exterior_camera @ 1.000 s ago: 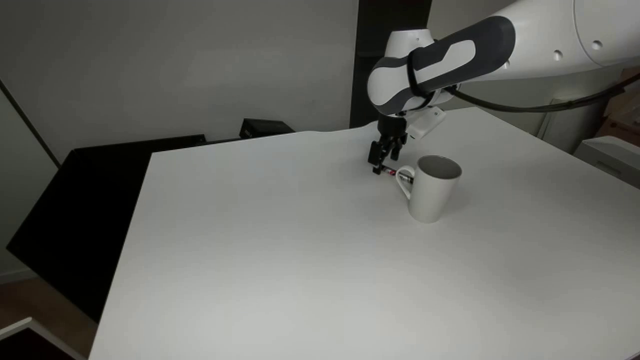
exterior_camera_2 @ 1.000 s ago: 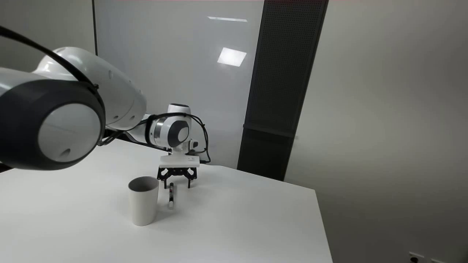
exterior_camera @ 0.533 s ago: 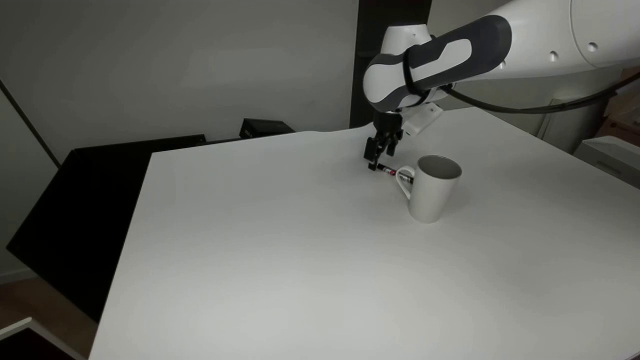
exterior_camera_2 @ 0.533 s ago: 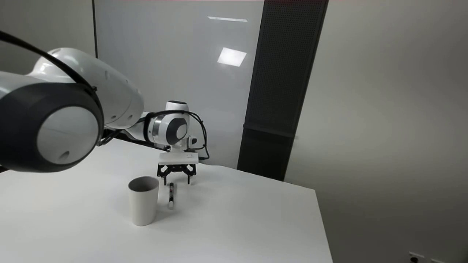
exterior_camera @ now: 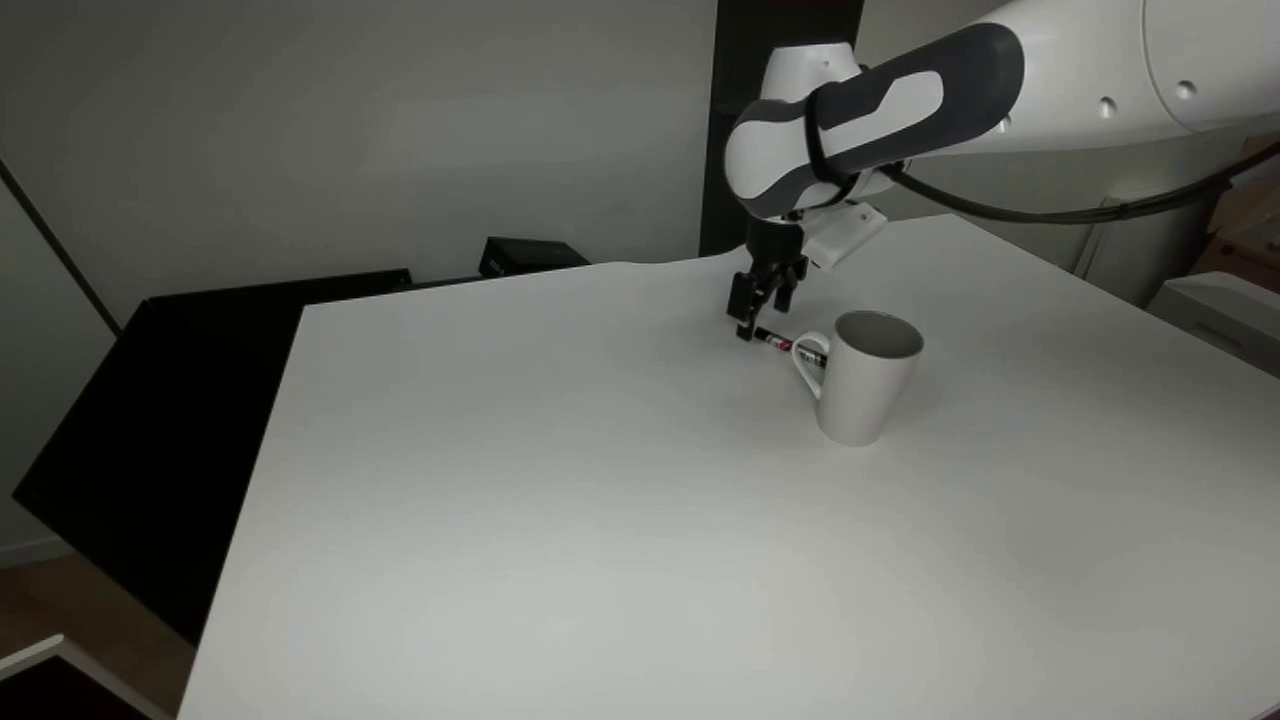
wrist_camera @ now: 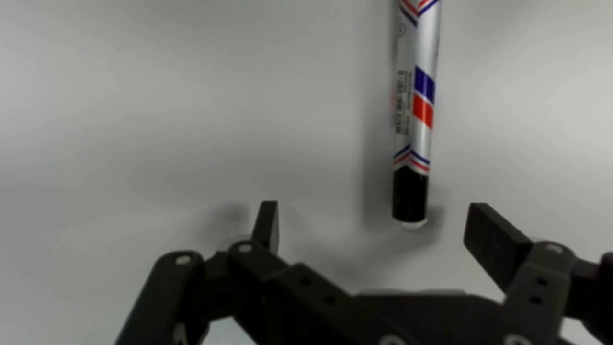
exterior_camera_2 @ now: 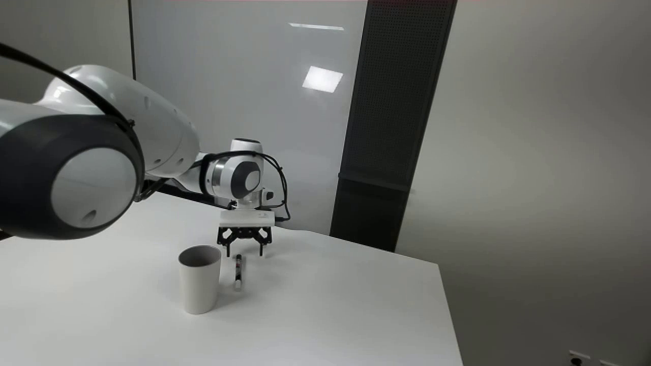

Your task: Put the black marker inside the mug

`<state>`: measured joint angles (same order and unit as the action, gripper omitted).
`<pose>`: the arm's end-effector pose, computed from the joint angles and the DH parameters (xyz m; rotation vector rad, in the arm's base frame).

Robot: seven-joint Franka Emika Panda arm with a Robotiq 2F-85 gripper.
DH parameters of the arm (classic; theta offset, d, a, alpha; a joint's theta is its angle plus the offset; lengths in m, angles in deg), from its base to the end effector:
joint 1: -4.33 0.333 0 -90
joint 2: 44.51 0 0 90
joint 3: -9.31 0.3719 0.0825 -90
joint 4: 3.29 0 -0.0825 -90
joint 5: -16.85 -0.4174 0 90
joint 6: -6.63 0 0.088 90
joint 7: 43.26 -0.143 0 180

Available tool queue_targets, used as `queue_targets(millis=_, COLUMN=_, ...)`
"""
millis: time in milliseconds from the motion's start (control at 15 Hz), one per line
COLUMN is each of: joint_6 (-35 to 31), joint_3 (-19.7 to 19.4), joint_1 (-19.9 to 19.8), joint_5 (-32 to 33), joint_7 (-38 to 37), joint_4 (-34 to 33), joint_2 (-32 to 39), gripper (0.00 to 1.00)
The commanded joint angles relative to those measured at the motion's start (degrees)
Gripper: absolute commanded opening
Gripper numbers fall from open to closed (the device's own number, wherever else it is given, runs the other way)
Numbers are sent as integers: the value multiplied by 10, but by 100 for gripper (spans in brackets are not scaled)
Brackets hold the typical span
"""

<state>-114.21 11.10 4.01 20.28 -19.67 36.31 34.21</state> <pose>0.8817 0.0042 0.0606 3.0356 0.6806 0.0610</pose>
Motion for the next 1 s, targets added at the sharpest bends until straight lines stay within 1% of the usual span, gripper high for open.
queue_targets(millis=0, joint_6=22, joint_3=-2, joint_1=6, joint_5=-2, joint_7=-17, joint_4=-19, joint_2=-1, gripper=100)
queue_targets(millis=933, joint_6=33, joint_3=2, joint_1=10, joint_5=-7, joint_7=-25, joint_4=-6, joint_2=-14, gripper=100)
